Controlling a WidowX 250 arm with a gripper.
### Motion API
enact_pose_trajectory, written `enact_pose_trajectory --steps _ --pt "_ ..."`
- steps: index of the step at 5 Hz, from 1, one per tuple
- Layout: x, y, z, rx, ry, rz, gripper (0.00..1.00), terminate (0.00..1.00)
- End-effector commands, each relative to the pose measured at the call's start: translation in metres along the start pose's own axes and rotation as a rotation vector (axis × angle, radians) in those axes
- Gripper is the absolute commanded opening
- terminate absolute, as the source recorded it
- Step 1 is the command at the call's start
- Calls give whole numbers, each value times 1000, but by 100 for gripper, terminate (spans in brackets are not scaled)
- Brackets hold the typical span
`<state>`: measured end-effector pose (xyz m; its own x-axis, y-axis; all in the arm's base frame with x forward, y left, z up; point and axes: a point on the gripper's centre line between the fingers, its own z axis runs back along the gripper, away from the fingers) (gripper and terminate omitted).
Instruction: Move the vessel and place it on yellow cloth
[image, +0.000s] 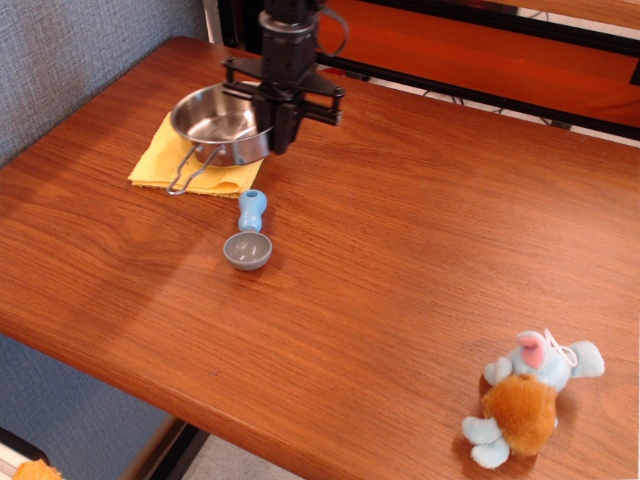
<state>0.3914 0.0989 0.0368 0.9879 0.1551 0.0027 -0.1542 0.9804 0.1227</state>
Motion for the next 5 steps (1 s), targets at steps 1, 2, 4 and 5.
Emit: enact_pose_trajectory --steps 1,2,4,5 --pt "1 27 12 8 -43 41 0 0" --pt "2 32 1 3 -21 42 0 0" --pt "-1 29 -3 4 -21 37 0 0" --pt "-3 24 2 17 -29 39 0 0"
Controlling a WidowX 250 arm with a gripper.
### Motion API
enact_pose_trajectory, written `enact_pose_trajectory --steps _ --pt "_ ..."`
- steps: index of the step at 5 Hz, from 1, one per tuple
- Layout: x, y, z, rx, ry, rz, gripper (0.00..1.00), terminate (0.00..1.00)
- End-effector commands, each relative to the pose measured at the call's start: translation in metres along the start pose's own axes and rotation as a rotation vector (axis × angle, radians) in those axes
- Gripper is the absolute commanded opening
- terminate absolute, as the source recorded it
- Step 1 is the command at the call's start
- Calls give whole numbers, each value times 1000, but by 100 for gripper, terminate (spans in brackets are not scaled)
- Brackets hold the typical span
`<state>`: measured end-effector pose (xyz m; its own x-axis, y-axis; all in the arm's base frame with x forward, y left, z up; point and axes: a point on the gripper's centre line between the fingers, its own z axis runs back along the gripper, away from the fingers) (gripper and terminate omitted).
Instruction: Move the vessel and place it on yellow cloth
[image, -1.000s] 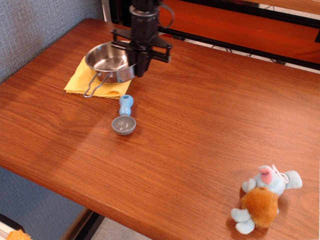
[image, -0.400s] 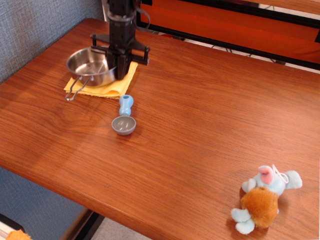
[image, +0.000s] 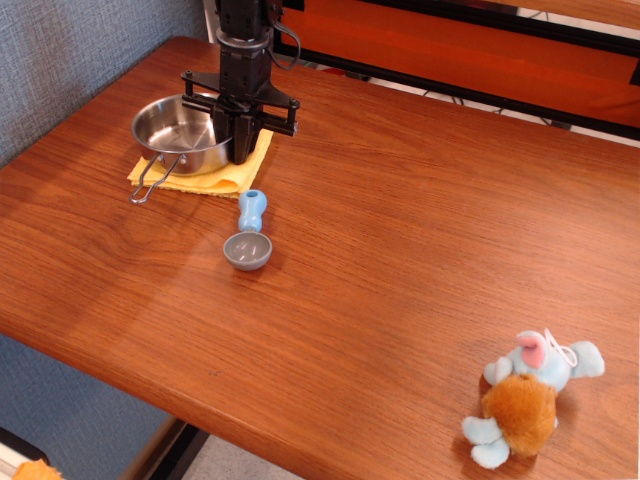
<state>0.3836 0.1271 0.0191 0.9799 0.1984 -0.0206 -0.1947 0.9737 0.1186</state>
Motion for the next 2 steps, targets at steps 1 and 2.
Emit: enact_pose_trajectory --steps 1,2 --pt "-3 -2 22 36 -48 42 100 0" --pt "-5 2 31 39 -99 116 100 0"
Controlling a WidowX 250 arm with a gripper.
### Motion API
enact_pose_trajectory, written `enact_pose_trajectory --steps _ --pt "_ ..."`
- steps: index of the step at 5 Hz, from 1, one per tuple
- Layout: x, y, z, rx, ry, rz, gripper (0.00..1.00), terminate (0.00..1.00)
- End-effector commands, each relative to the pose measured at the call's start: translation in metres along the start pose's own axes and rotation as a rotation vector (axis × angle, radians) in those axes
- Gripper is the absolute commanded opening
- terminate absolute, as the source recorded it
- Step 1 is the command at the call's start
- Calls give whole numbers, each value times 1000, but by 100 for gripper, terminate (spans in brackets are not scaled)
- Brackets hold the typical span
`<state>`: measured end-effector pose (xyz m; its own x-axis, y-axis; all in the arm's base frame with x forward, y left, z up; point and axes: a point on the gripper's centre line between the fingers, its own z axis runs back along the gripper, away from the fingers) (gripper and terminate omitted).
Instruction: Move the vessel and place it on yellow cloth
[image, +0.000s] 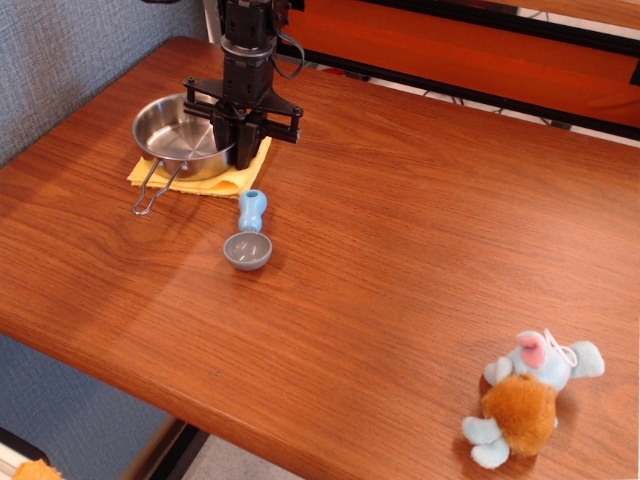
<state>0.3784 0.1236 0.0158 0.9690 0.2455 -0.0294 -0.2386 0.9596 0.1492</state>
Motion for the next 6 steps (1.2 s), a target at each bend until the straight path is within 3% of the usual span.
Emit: enact_pose_trajectory --steps 1,2,3,4,6 --pt "1 7 49 31 -126 94 100 0" --pt "-3 4 75 33 -195 97 100 0" --pt "-11 -4 88 30 -222 113 100 0" --pt "-25 -7 89 -8 -202 149 100 0" --pt "-69 3 87 2 -107 211 100 0"
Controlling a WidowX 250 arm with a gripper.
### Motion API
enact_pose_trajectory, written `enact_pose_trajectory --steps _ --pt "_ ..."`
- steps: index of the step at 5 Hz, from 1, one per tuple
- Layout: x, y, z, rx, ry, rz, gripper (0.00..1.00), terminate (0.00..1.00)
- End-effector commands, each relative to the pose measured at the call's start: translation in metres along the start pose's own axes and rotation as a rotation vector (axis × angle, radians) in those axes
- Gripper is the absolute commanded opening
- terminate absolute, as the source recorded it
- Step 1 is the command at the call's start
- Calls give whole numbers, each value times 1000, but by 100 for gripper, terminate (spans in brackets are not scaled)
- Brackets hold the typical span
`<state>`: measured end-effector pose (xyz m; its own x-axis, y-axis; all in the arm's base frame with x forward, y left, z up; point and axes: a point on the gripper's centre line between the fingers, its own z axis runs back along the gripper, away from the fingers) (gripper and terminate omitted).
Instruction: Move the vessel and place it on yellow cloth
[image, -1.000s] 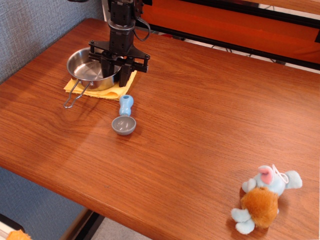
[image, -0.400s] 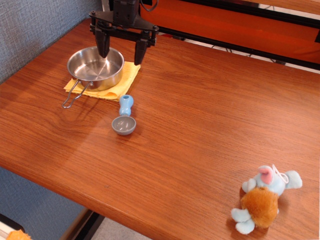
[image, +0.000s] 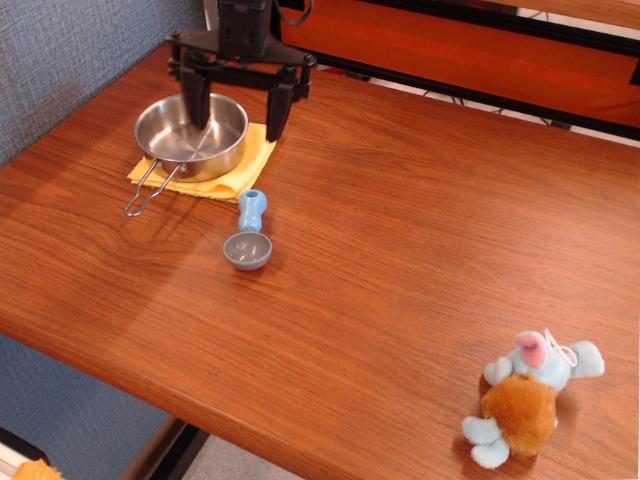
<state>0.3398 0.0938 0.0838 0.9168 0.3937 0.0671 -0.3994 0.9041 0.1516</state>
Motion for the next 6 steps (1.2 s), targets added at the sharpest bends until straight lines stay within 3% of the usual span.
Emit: enact_pose_trajectory --steps 1,3,4,5,6 --pt "-33 40 9 -7 1 114 100 0" --pt "-74 70 -8 -18 30 232 100 0" --pt "-87 73 -12 -30 23 241 100 0" --pt "-98 75 -12 -80 -11 250 100 0" --pt "-98 75 -12 -80 -11 250 100 0"
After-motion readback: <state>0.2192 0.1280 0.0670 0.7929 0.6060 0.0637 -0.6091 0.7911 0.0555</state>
